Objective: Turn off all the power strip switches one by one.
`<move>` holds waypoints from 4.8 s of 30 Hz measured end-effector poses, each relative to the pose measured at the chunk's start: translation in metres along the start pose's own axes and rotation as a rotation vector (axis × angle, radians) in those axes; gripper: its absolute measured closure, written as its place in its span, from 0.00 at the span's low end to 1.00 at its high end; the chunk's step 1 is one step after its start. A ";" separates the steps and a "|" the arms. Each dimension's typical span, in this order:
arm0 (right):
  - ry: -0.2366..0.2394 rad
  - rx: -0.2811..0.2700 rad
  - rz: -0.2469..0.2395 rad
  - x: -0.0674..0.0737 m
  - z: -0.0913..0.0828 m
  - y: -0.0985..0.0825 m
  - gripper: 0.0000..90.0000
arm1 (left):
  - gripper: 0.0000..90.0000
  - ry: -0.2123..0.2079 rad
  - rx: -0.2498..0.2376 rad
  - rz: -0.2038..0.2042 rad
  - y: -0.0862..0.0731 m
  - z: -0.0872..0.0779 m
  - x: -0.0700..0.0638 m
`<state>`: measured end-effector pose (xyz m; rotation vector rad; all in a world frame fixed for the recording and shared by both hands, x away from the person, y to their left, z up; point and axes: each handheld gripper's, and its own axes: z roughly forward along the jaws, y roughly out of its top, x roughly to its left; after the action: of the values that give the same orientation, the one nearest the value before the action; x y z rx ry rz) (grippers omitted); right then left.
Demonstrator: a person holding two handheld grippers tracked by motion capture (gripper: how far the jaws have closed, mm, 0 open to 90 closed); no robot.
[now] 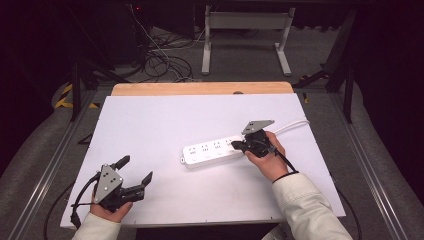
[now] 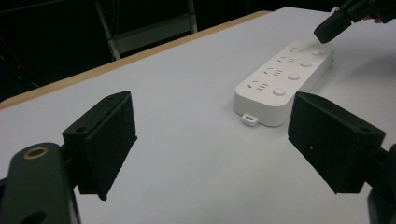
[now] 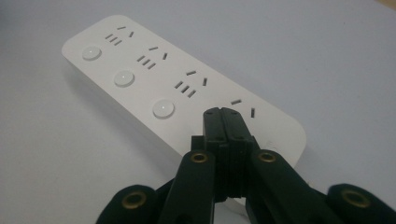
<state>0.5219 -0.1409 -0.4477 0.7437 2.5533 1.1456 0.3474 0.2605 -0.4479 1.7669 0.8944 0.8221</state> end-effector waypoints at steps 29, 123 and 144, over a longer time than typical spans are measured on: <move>-0.016 0.024 -0.002 0.004 0.013 -0.004 1.00 | 0.17 0.004 0.005 -0.002 0.000 0.001 0.000; 0.042 0.019 -0.040 0.030 0.033 0.013 1.00 | 0.17 0.009 0.004 0.001 0.000 0.001 0.000; 0.038 -0.134 -0.043 0.034 -0.002 0.039 1.00 | 0.17 0.009 0.004 -0.006 0.000 0.002 0.001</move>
<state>0.5067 -0.1014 -0.4175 0.6385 2.4808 1.3131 0.3491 0.2603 -0.4488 1.7644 0.9079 0.8256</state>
